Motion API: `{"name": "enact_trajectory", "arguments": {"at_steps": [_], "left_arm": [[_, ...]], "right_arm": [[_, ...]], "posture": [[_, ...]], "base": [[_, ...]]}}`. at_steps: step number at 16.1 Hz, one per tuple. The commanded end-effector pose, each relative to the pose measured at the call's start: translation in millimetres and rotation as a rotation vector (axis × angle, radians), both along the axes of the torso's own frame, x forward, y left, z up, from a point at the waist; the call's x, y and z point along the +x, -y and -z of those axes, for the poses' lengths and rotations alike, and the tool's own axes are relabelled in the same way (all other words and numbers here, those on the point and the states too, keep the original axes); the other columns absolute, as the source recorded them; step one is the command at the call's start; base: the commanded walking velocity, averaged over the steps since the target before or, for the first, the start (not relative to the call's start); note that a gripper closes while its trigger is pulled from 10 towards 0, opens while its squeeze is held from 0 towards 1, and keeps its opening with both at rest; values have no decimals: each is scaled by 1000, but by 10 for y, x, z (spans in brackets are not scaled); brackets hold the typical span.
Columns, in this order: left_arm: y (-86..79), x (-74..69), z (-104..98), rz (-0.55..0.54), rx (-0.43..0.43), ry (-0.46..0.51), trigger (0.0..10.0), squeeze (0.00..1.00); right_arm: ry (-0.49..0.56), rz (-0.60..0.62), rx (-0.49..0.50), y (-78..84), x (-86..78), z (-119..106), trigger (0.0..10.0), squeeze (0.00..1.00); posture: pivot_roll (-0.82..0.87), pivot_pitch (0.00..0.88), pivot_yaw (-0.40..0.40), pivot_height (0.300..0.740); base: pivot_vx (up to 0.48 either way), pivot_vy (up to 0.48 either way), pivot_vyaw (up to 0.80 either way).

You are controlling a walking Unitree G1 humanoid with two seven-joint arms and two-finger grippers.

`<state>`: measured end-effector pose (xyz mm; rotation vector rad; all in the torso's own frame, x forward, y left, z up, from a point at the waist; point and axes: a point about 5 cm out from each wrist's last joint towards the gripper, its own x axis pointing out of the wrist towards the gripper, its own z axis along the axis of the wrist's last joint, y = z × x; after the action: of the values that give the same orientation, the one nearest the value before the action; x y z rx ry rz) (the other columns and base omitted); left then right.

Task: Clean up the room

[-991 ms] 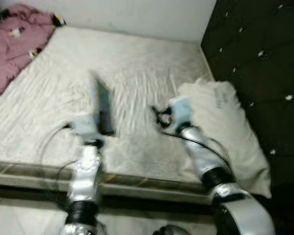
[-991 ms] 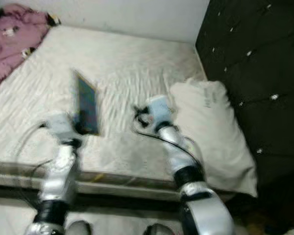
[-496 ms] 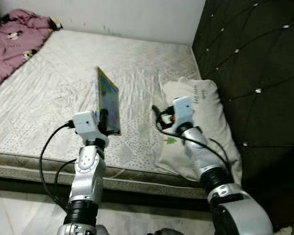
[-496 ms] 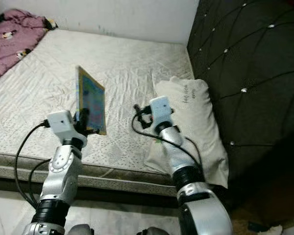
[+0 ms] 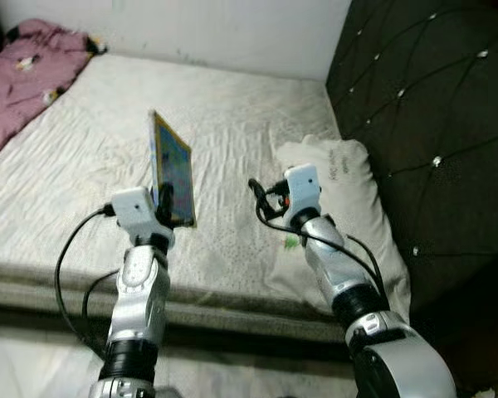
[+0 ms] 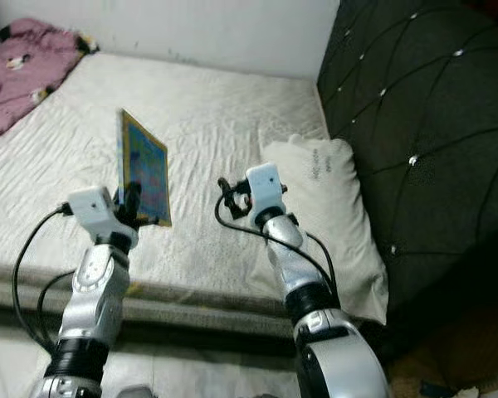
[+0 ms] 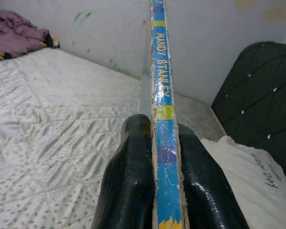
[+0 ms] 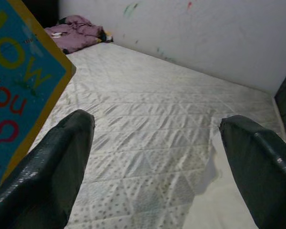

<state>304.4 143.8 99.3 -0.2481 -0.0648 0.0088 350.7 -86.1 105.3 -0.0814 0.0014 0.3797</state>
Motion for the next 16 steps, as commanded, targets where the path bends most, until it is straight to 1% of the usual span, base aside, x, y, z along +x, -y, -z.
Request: {"name": "enact_trajectory", "arguments": {"at_steps": [1, 6, 10, 12, 14, 16], "left_arm": [[66, 48, -155, 32, 4, 71, 10000, 0], [69, 51, -163, 35, 4, 78, 10000, 0], [44, 57, -144, 4, 17, 68, 10000, 0], [-14, 20, -129, -62, 48, 53, 10000, 0], [-31, 5, -127, -47, 57, 38, 10000, 0], [-57, 15, -65, -53, 122, -7, 10000, 0]], "right_arm": [[-5, 7, -7, 15, 25, -14, 10000, 0], [-7, 8, -7, 13, 30, -15, 10000, 0], [-14, 9, 0, 22, 40, -14, 10000, 0], [-9, 27, 4, 49, 19, 2, 10000, 0], [-2, 68, -6, 108, -2, 36, 10000, 0], [-15, 97, 22, 176, 2, 47, 10000, 0]], "posture": [[60, 0, -92, 740], [61, 0, -92, 740], [63, 0, -88, 740], [53, 0, -54, 740], [49, 0, -37, 740], [26, 0, -4, 740]], "base": [[259, 0, 0], [312, 0, 0], [0, 0, 0], [0, 0, 0], [0, 0, 0], [0, 0, 0]]}}
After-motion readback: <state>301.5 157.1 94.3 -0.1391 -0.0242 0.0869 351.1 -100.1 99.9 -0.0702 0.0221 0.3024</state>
